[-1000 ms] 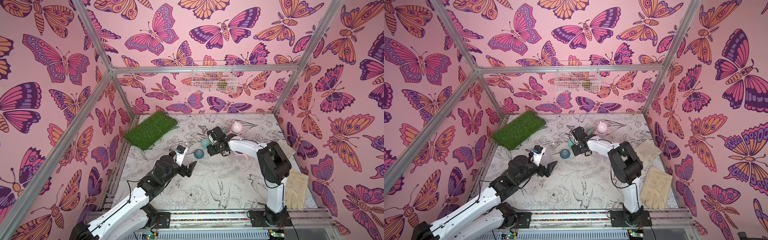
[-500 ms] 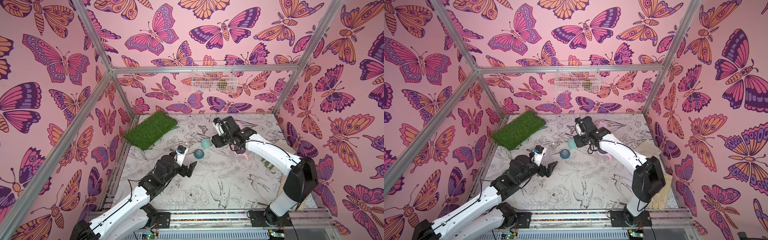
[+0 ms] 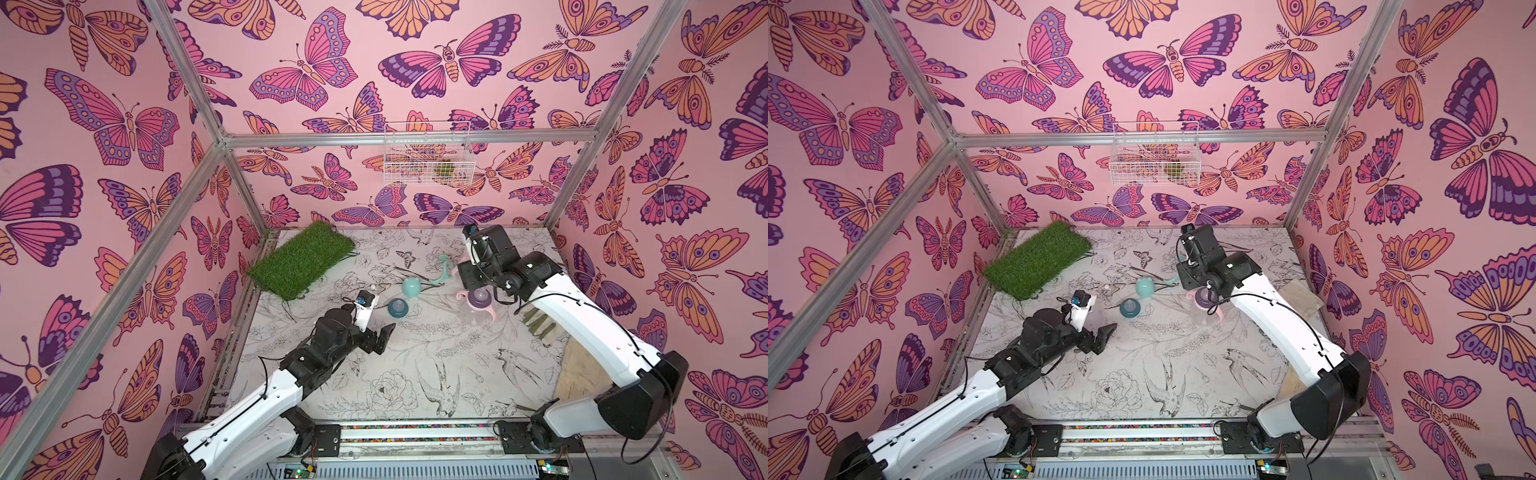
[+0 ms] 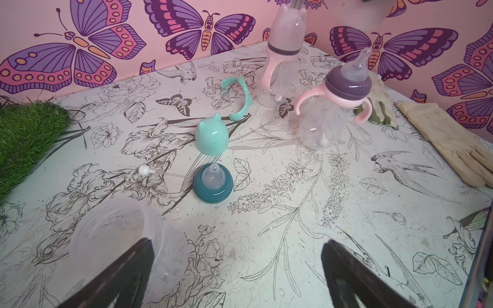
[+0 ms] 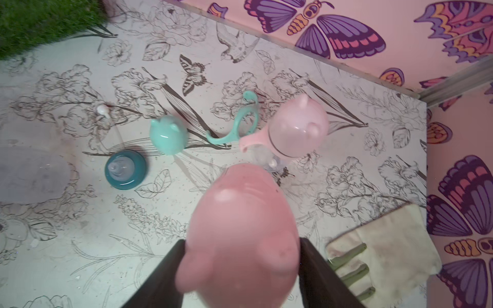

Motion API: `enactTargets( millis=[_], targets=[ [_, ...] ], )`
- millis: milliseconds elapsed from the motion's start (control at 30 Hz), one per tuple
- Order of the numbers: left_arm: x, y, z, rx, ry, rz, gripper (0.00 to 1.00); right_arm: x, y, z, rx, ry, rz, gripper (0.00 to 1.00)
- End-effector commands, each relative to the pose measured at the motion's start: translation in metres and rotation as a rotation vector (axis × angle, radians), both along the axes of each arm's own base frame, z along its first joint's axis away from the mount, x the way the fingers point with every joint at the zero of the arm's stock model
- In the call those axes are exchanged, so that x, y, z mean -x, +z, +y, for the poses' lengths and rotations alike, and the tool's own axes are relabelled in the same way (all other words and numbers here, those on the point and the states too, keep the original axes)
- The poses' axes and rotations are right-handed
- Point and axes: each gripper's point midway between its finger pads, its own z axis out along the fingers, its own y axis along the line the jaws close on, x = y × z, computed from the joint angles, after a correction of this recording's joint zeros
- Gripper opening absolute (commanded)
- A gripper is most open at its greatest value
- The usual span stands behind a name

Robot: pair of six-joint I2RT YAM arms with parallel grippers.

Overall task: Assemble the baby bottles
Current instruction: Close the lid on the baby bottle.

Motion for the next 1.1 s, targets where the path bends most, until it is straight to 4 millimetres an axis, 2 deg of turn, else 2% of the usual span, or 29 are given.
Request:
enactTargets(
  millis=[0, 800, 1067],
  targets=[
    [-0.002, 0.014, -0.006, 0.024, -0.022, -0.032, 1.00, 0.008, -0.012, -0.018, -0.004, -0.034, 0.035, 0.56],
    [-0.001, 0.014, -0.010, 0.026, -0.044, -0.022, 1.00, 0.013, -0.048, -0.033, -0.013, -0.087, 0.134, 0.58],
    [-0.001, 0.013, -0.011, 0.027, -0.049, -0.019, 1.00, 0.021, -0.062, -0.034, -0.037, -0.091, 0.171, 0.59]
  ],
)
